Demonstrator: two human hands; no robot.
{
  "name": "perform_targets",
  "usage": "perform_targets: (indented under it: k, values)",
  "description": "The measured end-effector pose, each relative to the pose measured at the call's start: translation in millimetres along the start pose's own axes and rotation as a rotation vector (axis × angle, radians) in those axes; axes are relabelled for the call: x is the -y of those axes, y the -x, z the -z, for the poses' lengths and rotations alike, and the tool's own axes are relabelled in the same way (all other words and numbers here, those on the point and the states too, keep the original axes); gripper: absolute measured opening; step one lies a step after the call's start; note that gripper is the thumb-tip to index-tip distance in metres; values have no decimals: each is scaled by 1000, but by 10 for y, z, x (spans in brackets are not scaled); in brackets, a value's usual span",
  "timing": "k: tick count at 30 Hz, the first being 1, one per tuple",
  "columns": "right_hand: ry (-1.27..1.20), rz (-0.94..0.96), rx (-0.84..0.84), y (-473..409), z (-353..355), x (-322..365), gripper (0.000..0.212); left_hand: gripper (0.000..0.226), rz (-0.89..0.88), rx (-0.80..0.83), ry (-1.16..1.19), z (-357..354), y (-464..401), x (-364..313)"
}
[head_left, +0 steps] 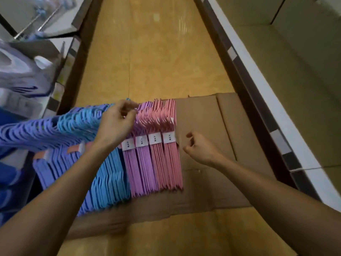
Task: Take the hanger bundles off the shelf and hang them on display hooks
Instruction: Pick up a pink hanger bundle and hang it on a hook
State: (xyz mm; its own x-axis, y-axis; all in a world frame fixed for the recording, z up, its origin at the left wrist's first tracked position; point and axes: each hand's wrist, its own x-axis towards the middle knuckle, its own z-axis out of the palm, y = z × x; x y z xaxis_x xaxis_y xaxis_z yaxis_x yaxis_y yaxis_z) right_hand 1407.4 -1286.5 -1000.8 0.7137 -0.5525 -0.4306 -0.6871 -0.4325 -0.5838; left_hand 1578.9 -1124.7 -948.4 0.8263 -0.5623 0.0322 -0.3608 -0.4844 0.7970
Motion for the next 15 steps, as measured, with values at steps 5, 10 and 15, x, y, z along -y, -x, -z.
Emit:
perform_targets:
  k: [5, 10, 15]
  values:
    - [-96, -45, 116, -59, -432, -265, 54, 41, -188, 132, -362, -371, -80, 185]
    - [-120, -86, 139, -122, -548, -360, 57, 59, -209, 283, -604, -479, -191, 254]
    - [-172, -96, 172, -140, -647, -420, 55, 56, -213, 335, -637, -535, -201, 221]
